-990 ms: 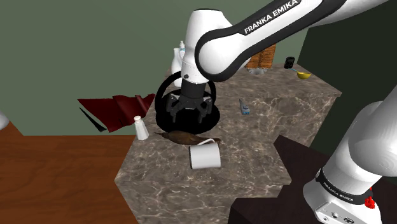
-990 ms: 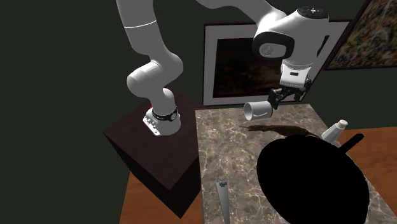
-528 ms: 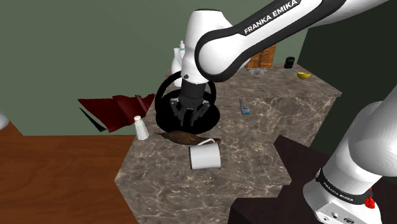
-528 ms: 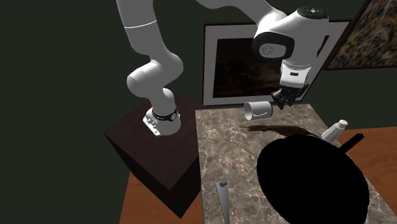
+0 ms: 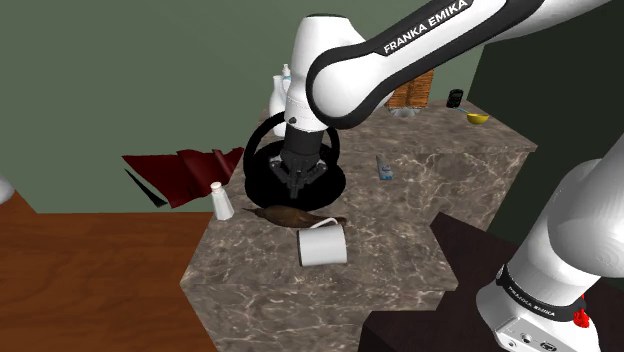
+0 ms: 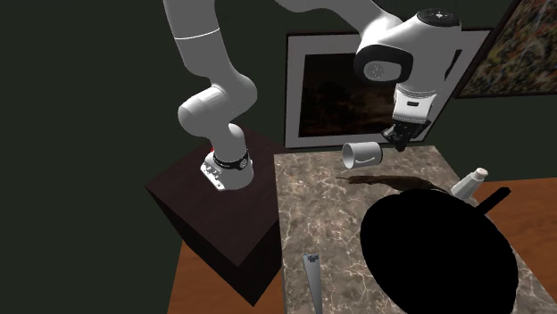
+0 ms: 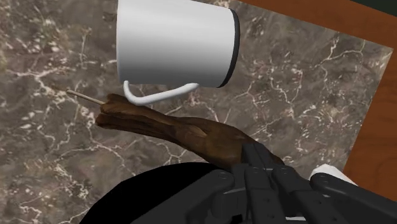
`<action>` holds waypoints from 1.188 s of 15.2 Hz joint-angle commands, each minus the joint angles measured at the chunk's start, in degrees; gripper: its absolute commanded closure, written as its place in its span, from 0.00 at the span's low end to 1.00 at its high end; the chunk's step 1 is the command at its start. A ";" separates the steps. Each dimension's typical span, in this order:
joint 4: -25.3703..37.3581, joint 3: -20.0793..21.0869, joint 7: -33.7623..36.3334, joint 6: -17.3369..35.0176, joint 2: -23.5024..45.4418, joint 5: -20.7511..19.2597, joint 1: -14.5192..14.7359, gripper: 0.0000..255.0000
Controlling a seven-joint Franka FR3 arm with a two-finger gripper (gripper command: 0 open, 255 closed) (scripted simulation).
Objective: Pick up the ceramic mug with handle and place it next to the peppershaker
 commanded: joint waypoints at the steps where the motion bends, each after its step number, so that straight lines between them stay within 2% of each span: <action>1: 0.00 0.00 0.00 0.00 0.00 0.00 0.00 0.00; 5: -12.83 4.81 23.73 7.74 -10.40 -1.58 -2.69 0.00; 8: -20.09 12.05 43.45 9.66 -18.31 -1.85 -5.65 0.00; 10: -23.28 18.08 56.51 8.76 -23.34 -0.82 -7.47 0.00; 18: -24.46 23.09 58.49 16.88 -16.74 -3.37 -12.93 0.00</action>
